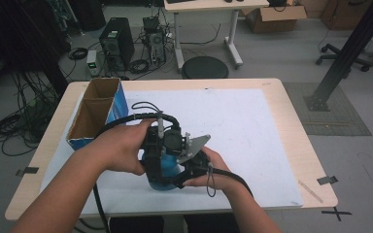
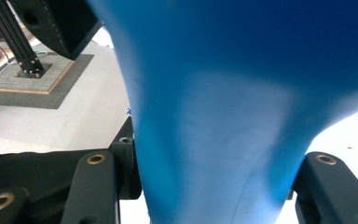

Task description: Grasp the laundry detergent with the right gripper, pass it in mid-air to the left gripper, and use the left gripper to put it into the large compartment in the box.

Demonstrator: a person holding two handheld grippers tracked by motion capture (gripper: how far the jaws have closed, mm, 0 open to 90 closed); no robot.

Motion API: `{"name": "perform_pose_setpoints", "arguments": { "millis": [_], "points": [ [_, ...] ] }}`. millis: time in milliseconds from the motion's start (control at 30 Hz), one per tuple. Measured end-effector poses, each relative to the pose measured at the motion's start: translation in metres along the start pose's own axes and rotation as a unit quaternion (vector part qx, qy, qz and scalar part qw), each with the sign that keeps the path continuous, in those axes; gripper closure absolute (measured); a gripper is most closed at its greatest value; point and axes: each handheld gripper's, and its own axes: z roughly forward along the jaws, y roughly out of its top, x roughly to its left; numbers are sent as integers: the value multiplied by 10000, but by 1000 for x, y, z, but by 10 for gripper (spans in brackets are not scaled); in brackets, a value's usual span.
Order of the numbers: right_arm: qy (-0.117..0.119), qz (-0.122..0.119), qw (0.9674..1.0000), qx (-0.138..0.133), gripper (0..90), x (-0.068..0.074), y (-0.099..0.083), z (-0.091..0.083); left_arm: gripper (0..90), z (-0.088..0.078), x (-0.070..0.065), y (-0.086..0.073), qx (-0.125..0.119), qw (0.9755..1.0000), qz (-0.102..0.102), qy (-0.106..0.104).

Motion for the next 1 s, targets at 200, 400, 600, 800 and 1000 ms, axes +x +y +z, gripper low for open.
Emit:
{"name": "perform_pose_setpoints", "arguments": {
  "millis": [200, 400, 600, 800, 1000],
  "points": [
    [-17, 38, 10000, 25, 448, 0, 0, 0, 191, 0, 0, 1, 29, 10000, -15, 60],
    [6, 25, 10000, -5, 448, 0, 0, 1, 219, 0, -2, 3, 86, 9999, 3, 102],
    [21, 30, 10000, -14, 448, 0, 1, 1, 278, 0, -2, 4, 100, 9999, 17, 81],
    [28, 21, 10000, -10, 448, 0, 2, 1, 355, 0, -2, 3, 115, 9999, -5, 46],
    [11, -30, 10000, -24, 449, -1, 2, 2, 370, 0, -2, 3, 157, 9998, -54, 67]
  ]
}}
